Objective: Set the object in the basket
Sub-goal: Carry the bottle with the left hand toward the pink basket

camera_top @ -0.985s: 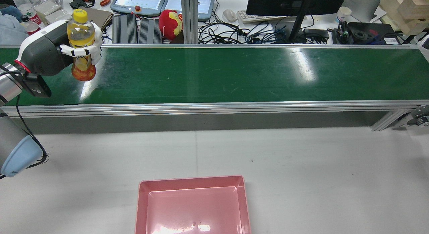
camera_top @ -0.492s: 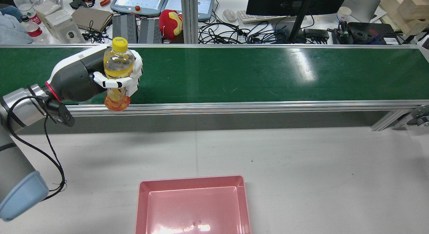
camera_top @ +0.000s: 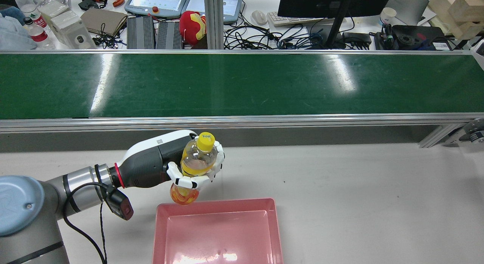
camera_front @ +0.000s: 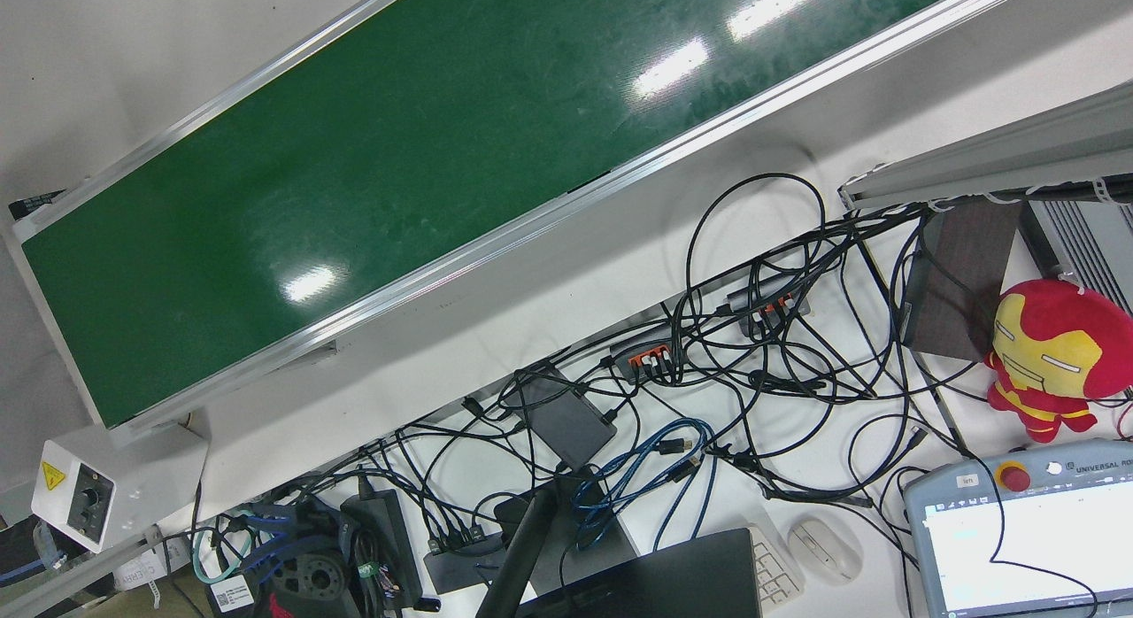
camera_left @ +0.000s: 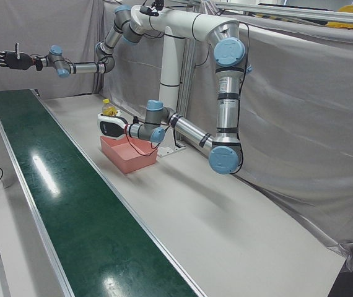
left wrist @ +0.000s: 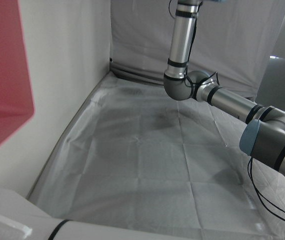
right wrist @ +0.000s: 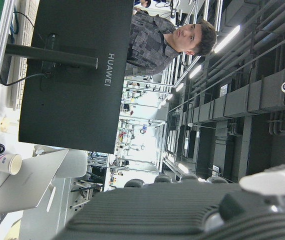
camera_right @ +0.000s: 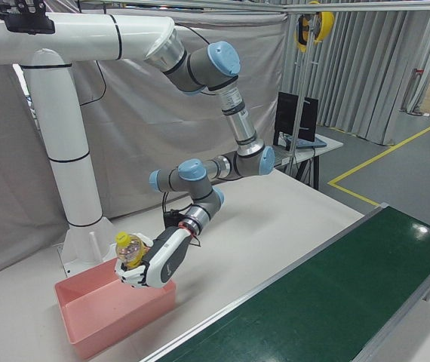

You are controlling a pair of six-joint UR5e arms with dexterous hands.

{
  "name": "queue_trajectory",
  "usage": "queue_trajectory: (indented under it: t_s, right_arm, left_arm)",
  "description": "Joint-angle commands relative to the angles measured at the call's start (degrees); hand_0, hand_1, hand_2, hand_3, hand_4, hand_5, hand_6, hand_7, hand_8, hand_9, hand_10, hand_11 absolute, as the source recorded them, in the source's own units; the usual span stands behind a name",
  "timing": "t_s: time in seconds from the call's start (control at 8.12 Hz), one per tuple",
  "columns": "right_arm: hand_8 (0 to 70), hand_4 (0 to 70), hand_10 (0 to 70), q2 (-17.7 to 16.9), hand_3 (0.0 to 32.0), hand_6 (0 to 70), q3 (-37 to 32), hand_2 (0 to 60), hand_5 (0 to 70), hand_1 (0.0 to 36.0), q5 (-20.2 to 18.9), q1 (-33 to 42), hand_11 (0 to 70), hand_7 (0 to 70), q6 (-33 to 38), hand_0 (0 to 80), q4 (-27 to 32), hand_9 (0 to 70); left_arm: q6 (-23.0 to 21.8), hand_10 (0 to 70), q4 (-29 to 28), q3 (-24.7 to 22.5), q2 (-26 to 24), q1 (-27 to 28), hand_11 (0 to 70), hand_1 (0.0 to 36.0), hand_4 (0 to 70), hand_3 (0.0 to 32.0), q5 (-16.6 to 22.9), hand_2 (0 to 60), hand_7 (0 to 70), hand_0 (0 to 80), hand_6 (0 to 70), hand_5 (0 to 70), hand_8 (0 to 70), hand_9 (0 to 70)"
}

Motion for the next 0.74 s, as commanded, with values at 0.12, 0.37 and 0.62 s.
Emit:
queue_trajectory:
  t_s: [0.12,0.37,0.62]
  right_arm:
    - [0.0,0.0,0.0,0.0,0.0,0.0,-0.12,0.0,0.0,0.0,0.0,-0.07,0.0,0.0,0.0,0.0,0.0,0.0]
    - [0.0,0.0,0.0,0.0,0.0,0.0,-0.12,0.0,0.0,0.0,0.0,-0.07,0.0,0.0,0.0,0.0,0.0,0.0]
    - [0.0,0.0,0.0,0.0,0.0,0.0,-0.12,0.0,0.0,0.0,0.0,-0.07,0.0,0.0,0.0,0.0,0.0,0.0]
  left_arm:
    - [6.87,51.9,3.4,0.82,-3.82,12.43,70.0,14.3,47.7,0.0,-3.99,49.9,66.8,49.8,64.7,70.0,70.0,70.0]
    - [7.85,48.0,3.66,1.35,-3.47,13.51,67.8,13.1,47.3,0.0,-5.25,47.3,66.3,48.9,63.7,70.0,67.2,70.0]
    - [7.85,25.1,3.75,1.0,-3.21,12.64,37.0,4.7,22.3,0.0,-5.08,0.0,26.7,49.6,18.1,41.1,29.2,39.5]
